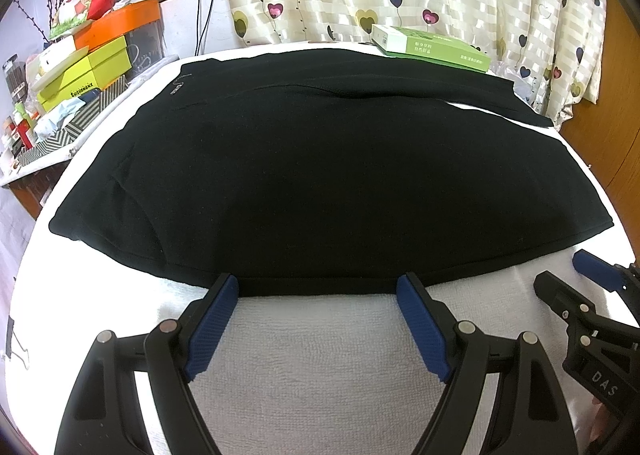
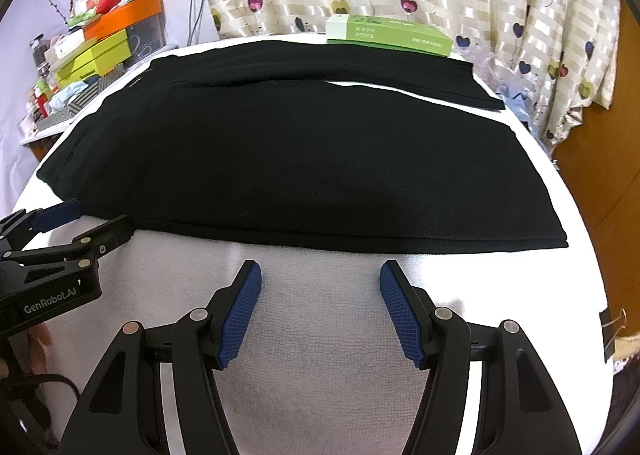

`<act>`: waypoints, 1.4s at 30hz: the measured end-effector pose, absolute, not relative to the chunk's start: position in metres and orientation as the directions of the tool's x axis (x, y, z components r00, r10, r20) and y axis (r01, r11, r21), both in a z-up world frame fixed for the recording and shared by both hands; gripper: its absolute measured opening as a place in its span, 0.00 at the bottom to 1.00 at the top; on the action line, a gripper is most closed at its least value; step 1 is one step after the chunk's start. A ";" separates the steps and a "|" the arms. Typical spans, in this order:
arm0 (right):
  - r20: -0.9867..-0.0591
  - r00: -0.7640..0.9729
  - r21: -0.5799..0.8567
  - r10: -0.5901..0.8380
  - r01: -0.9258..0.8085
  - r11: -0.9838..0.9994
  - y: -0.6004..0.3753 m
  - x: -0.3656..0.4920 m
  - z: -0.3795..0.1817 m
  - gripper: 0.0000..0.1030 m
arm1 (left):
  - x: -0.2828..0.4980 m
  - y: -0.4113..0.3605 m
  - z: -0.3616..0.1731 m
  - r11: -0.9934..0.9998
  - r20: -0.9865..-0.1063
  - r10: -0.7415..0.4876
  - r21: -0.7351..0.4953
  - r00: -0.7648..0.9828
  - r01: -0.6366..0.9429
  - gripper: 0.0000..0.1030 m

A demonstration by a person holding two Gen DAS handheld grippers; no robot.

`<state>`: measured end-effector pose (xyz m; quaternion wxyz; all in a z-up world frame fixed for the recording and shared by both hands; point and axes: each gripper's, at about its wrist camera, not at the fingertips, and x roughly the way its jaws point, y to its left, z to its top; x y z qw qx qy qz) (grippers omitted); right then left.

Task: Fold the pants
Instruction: 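Slide both grippers under the black pants' edge and close them on it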

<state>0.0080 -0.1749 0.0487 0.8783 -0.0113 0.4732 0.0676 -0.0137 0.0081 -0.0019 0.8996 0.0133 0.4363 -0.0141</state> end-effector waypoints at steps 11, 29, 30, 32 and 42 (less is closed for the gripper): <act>-0.737 0.639 0.123 0.220 -0.194 0.973 -0.206 0.037 0.104 0.61 | -0.016 0.033 0.037 0.983 -0.770 -0.162 -0.075 0.617 0.165 0.80; -0.699 0.658 0.056 0.278 -0.337 0.940 -0.224 0.224 0.149 0.61 | 0.171 0.079 0.099 0.966 -0.737 -0.117 0.070 0.666 0.247 0.80; -0.707 0.647 0.076 0.284 -0.330 0.941 -0.225 0.240 0.145 0.61 | 0.182 0.079 0.098 0.965 -0.740 -0.118 0.072 0.662 0.253 0.80; -0.723 0.623 0.099 0.299 -0.335 0.937 -0.225 0.261 0.135 0.61 | 0.206 0.081 0.095 0.964 -0.742 -0.135 0.054 0.657 0.259 0.80; -0.813 0.520 0.033 0.262 -0.407 0.913 -0.224 0.338 0.068 0.61 | 0.303 0.079 0.042 0.933 -0.811 -0.156 0.066 0.563 0.354 0.79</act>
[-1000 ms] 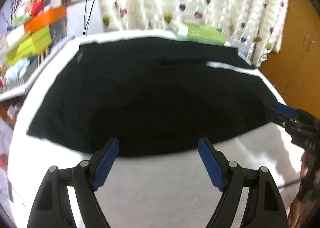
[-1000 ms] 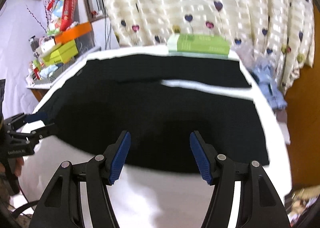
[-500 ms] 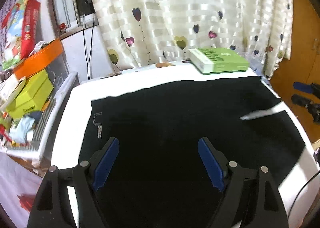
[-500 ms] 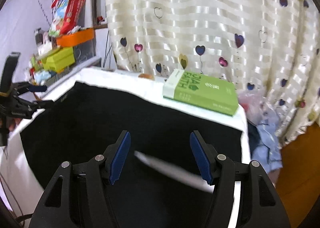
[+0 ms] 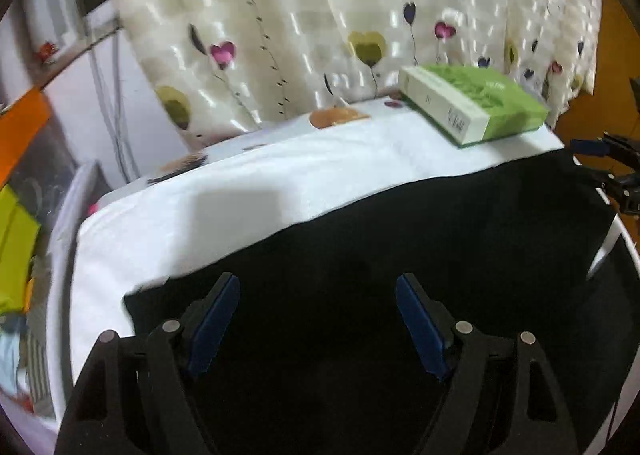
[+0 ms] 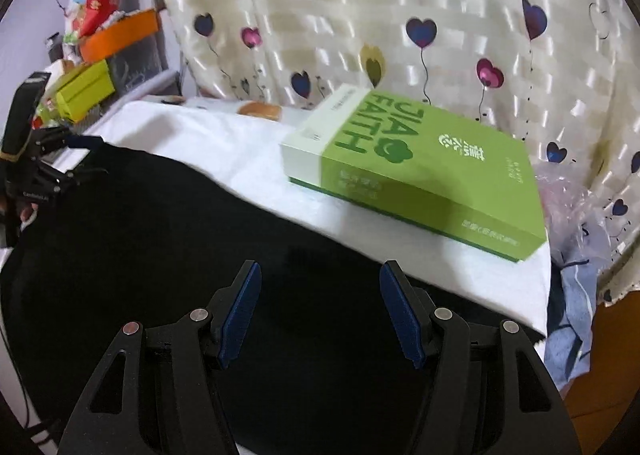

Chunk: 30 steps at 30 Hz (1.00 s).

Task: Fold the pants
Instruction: 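Slide both grippers under the black pants' edge and close them on it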

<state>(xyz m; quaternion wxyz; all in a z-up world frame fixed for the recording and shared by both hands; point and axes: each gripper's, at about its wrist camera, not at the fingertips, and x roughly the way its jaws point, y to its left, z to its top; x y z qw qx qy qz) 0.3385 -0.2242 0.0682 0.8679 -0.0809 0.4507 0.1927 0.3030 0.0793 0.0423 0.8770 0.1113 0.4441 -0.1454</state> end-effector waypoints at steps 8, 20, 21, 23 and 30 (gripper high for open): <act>-0.844 0.435 0.095 0.313 -0.453 0.886 -0.228 0.376 0.036 0.61 | 0.350 0.076 0.016 0.905 -0.841 -0.133 0.113 0.525 0.410 0.79; -0.838 0.417 0.093 0.351 -0.525 0.846 -0.219 0.388 0.024 0.61 | 0.363 0.087 0.001 0.888 -0.822 -0.277 -0.020 0.498 0.460 0.81; -0.836 0.423 0.090 0.348 -0.521 0.849 -0.218 0.387 0.024 0.61 | 0.362 0.086 0.001 0.888 -0.821 -0.273 -0.015 0.501 0.459 0.82; -0.832 0.436 0.082 0.341 -0.513 0.855 -0.217 0.385 0.023 0.61 | 0.364 0.085 0.001 0.892 -0.825 -0.274 -0.025 0.495 0.452 0.80; -0.826 0.446 0.078 0.346 -0.517 0.853 -0.213 0.376 0.027 0.32 | 0.357 0.079 0.004 0.867 -0.821 -0.292 -0.012 0.490 0.498 0.60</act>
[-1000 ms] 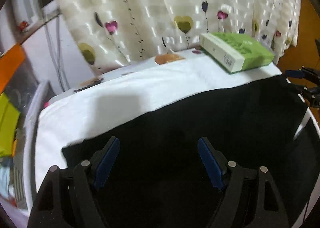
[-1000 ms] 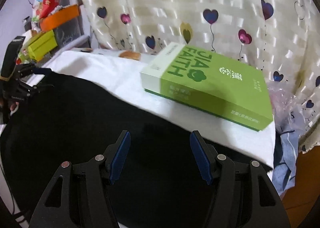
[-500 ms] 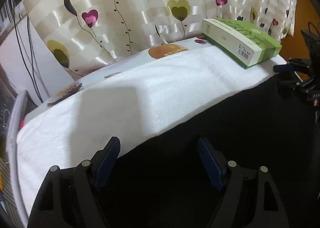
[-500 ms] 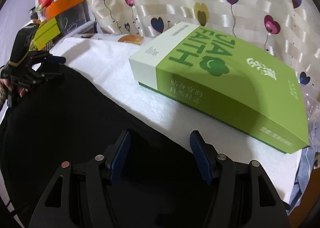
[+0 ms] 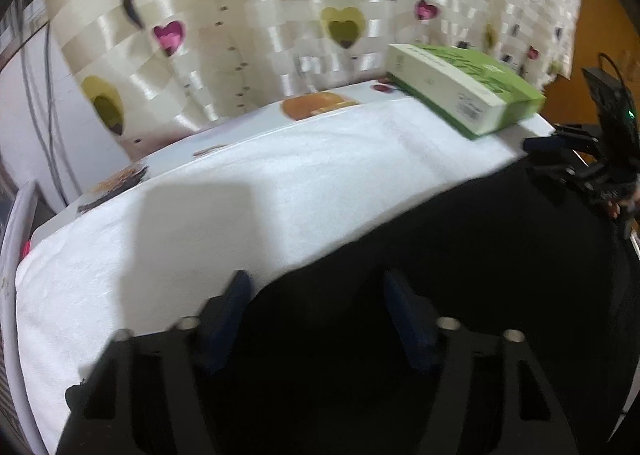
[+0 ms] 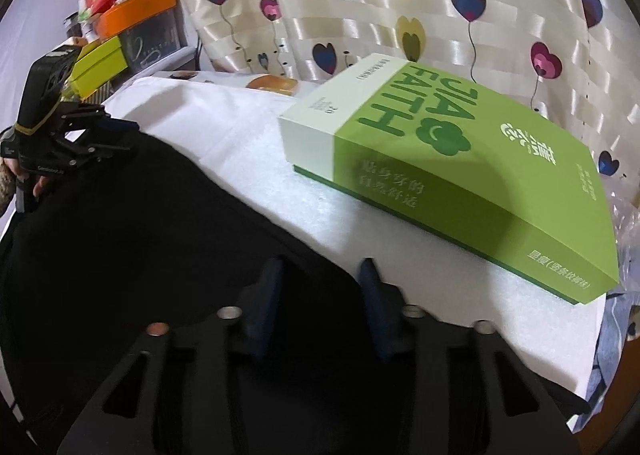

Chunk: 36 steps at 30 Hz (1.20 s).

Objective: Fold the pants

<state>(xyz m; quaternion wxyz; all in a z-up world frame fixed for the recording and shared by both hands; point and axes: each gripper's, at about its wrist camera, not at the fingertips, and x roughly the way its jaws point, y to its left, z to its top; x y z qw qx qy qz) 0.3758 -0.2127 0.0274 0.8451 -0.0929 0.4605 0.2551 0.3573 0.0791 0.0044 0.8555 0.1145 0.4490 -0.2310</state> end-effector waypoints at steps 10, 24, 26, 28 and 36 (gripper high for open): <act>-0.808 0.486 0.058 0.334 -0.498 0.865 -0.217 0.361 0.036 0.02 | 0.339 0.076 0.012 0.841 -0.811 -0.263 0.072 0.522 0.536 0.21; -0.712 0.605 0.050 0.356 -0.462 0.886 -0.221 0.301 0.089 0.02 | 0.287 0.084 0.051 0.861 -0.719 -0.229 0.165 0.657 0.481 0.12; -0.696 0.619 0.055 0.364 -0.459 0.887 -0.222 0.286 0.098 0.02 | 0.275 0.085 0.059 0.863 -0.705 -0.230 0.171 0.671 0.475 0.12; -0.682 0.632 0.056 0.368 -0.456 0.888 -0.221 0.271 0.106 0.02 | 0.262 0.086 0.066 0.865 -0.696 -0.238 0.166 0.678 0.474 0.12; -0.654 0.654 0.051 0.381 -0.464 0.884 -0.220 0.211 0.120 0.02 | 0.203 0.090 0.083 0.879 -0.660 -0.242 0.160 0.711 0.449 0.12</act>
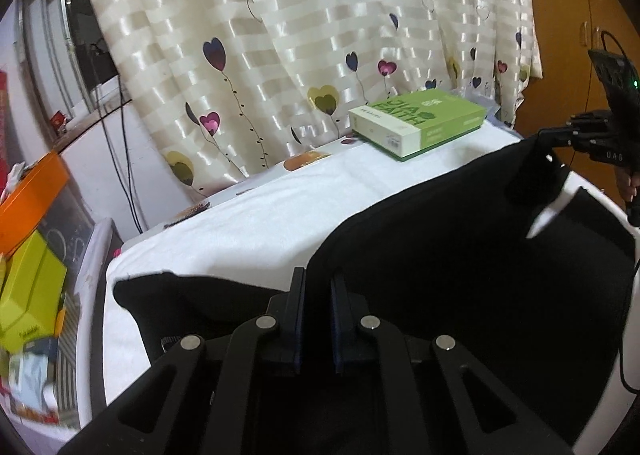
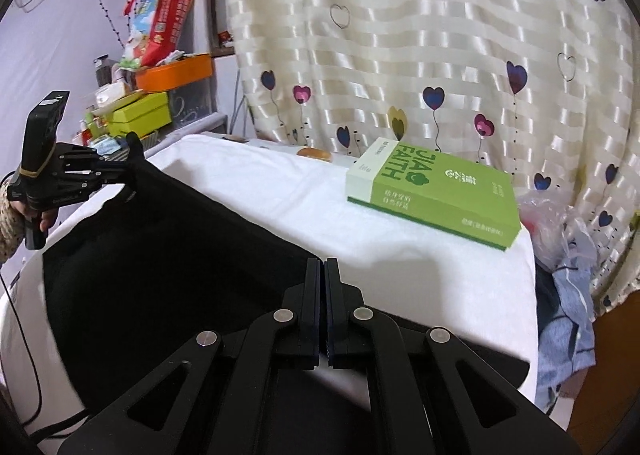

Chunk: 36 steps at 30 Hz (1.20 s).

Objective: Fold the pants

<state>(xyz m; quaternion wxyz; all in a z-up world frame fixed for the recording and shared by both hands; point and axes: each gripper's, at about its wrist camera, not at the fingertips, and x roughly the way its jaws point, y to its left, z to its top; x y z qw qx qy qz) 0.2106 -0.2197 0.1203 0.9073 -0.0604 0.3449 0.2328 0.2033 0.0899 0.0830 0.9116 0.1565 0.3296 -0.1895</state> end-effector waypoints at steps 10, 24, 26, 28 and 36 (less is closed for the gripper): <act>-0.626 0.670 0.085 0.399 -0.449 0.889 -0.222 0.134 0.118 0.02 | 0.119 0.092 0.077 0.899 -0.636 -0.243 0.137 0.733 0.416 0.12; -0.625 0.671 0.108 0.399 -0.432 0.895 -0.221 0.064 0.105 0.02 | 0.032 0.094 0.049 0.927 -0.625 -0.232 0.090 0.745 0.364 0.12; -0.633 0.665 0.122 0.398 -0.421 0.899 -0.224 0.059 0.101 0.02 | 0.024 0.093 0.047 0.928 -0.626 -0.232 0.088 0.744 0.363 0.12; -0.642 0.658 0.131 0.394 -0.412 0.902 -0.227 0.053 0.096 0.02 | 0.015 0.092 0.045 0.927 -0.628 -0.236 0.084 0.741 0.367 0.12; -0.687 0.622 0.147 0.376 -0.388 0.910 -0.232 0.035 0.075 0.02 | -0.016 0.081 0.030 0.921 -0.648 -0.234 0.091 0.724 0.379 0.12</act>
